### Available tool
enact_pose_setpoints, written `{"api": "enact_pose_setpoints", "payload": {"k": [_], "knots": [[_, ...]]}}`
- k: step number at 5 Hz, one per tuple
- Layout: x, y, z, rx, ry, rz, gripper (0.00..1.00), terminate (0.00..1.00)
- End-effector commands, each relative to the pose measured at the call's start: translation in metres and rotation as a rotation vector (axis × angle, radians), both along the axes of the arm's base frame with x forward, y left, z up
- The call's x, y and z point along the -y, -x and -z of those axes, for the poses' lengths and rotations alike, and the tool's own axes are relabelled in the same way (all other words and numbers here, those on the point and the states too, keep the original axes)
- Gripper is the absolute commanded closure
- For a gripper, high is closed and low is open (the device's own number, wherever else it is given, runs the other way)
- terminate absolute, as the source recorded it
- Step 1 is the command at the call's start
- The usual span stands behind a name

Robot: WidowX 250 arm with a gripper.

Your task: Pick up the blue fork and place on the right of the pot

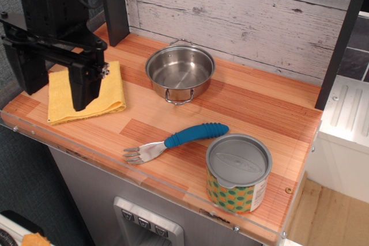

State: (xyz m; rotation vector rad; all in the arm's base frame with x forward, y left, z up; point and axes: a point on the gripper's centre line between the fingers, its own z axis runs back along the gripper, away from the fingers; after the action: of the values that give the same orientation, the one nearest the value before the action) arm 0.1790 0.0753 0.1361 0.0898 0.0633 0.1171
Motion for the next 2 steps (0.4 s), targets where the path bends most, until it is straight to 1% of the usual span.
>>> {"api": "enact_pose_setpoints", "payload": {"k": [1,2], "knots": [[0.0,0.0,0.0,0.0,0.0,0.0,0.0,0.0],[0.01,-0.018,0.008,0.063,0.028,0.12,0.0,0.0]]}}
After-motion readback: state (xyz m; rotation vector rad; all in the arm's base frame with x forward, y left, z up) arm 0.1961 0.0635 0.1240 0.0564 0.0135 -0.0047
